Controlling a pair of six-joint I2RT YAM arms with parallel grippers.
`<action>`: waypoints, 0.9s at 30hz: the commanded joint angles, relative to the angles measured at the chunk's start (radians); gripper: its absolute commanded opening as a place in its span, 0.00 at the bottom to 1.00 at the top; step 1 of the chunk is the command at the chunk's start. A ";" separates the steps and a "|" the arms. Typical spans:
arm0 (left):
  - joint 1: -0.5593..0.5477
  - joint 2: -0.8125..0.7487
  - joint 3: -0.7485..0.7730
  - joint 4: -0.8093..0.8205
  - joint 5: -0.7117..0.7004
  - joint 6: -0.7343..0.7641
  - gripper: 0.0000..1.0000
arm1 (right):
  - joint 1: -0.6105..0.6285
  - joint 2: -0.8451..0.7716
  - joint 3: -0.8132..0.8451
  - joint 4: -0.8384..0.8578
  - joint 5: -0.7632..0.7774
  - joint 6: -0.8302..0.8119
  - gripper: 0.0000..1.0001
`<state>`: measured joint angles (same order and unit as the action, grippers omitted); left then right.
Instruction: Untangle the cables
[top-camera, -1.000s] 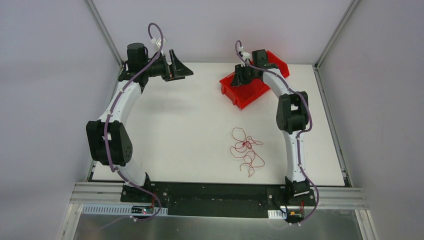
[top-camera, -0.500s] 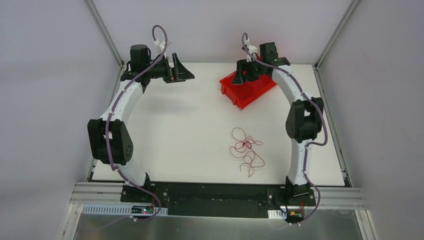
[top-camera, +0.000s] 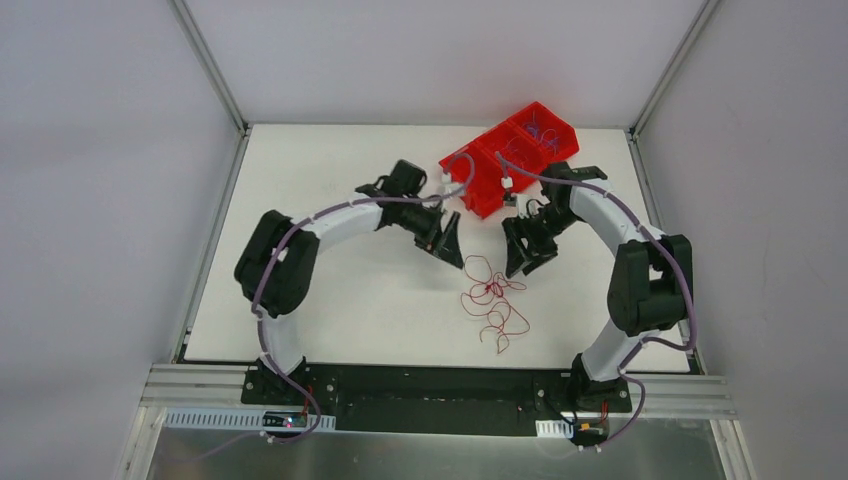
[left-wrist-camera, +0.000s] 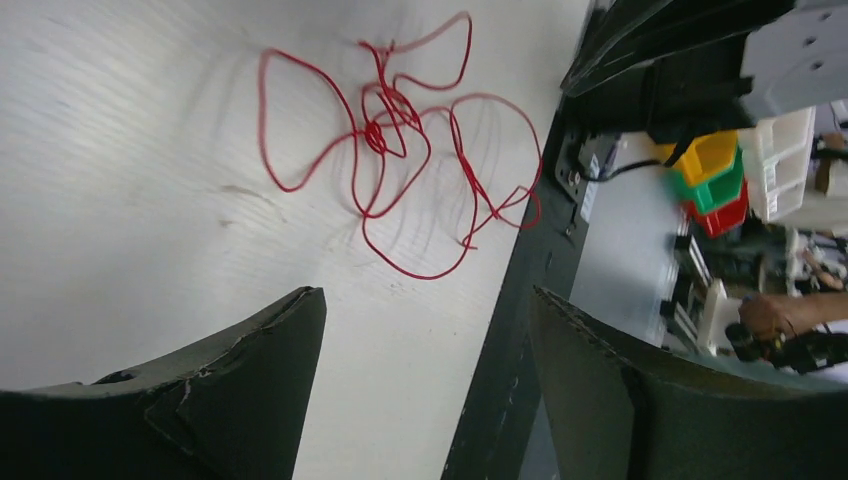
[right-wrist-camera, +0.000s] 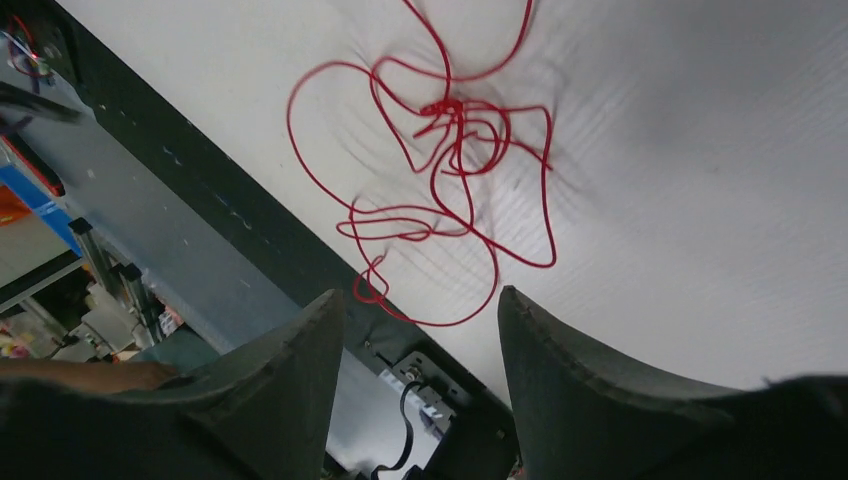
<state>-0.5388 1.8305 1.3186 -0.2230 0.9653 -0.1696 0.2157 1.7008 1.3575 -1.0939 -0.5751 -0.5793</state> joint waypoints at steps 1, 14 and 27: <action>-0.114 0.080 -0.033 -0.010 0.015 0.003 0.74 | -0.002 -0.037 -0.088 -0.013 0.056 0.027 0.59; -0.188 0.229 -0.097 0.162 0.009 -0.167 0.63 | -0.005 0.097 -0.169 0.202 0.044 0.175 0.43; 0.000 -0.091 -0.202 0.130 0.020 -0.166 0.00 | -0.035 0.003 -0.210 0.265 0.264 0.135 0.00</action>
<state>-0.6704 1.9633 1.1412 -0.0772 0.9619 -0.3511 0.2077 1.8004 1.1637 -0.8413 -0.4160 -0.4122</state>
